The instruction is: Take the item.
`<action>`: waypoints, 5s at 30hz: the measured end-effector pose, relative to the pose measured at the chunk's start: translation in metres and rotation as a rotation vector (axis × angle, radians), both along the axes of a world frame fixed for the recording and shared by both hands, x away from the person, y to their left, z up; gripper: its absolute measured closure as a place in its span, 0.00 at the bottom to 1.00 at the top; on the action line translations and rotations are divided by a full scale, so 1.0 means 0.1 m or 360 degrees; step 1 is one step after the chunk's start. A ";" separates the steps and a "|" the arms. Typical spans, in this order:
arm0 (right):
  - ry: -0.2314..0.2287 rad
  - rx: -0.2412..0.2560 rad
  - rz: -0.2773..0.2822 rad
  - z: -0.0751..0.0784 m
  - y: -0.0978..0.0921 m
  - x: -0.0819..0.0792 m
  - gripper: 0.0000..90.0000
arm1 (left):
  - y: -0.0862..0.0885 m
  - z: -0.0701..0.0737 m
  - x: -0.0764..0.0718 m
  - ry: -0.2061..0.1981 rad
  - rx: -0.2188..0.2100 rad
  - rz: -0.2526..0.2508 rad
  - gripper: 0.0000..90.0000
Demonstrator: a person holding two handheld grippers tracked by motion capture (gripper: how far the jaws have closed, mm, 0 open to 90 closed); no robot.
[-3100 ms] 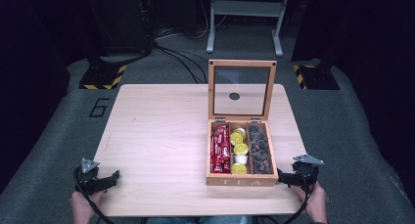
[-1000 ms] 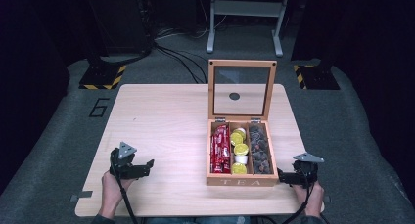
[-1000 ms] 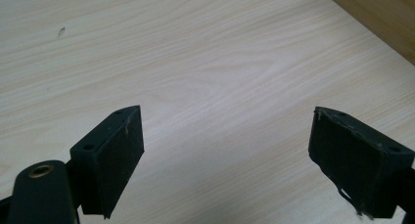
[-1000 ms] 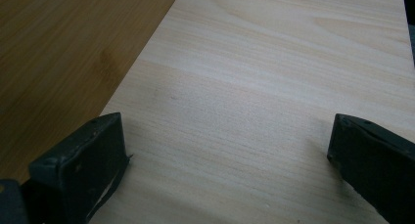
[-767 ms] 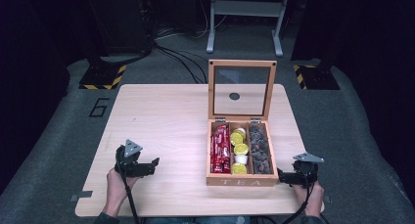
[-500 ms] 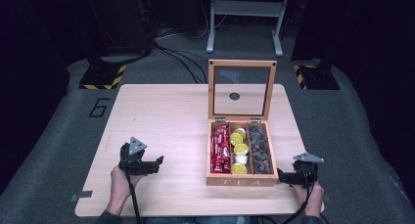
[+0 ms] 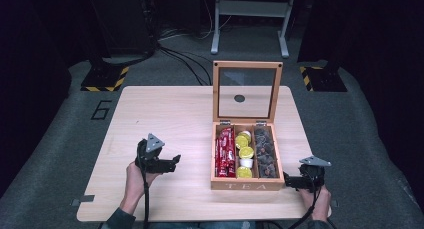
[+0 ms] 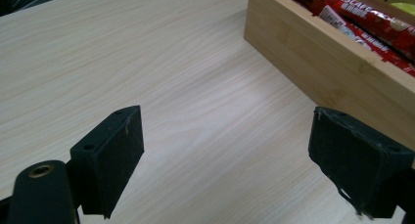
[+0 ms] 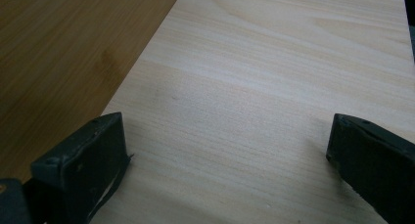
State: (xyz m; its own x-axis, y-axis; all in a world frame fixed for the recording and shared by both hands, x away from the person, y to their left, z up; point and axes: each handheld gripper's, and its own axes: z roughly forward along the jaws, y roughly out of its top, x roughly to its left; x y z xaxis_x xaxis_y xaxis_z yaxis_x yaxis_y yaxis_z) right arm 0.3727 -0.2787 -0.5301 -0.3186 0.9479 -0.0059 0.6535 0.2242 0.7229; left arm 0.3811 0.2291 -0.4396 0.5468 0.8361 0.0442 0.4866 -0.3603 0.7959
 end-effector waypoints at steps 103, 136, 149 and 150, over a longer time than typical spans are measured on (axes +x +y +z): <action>-0.0001 -0.0003 0.0011 0.00 0.00 0.00 0.02 | -1.68 -0.06 0.48 0.0222 0.0102 -0.0230 0.93; -0.0003 0.0001 0.0003 0.00 0.00 0.00 0.02 | -1.14 0.43 0.21 -0.0015 0.0021 -0.0264 0.93; -0.0001 0.0000 0.0007 0.00 0.00 0.00 0.02 | -0.84 0.47 0.19 -0.0057 0.0022 -0.0200 0.94; -0.0002 0.0000 0.0004 0.00 0.00 0.00 0.02 | -0.81 0.47 0.19 -0.0058 0.0017 -0.0189 0.94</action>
State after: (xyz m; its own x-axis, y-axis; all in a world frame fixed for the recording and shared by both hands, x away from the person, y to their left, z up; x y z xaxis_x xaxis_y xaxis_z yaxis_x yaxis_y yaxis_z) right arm 0.3723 -0.2783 -0.5300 -0.3210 0.9470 -0.0063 0.6522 0.2259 0.7236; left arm 0.3999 0.1480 -0.3930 0.6396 0.7651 0.0744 0.4109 -0.4220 0.8081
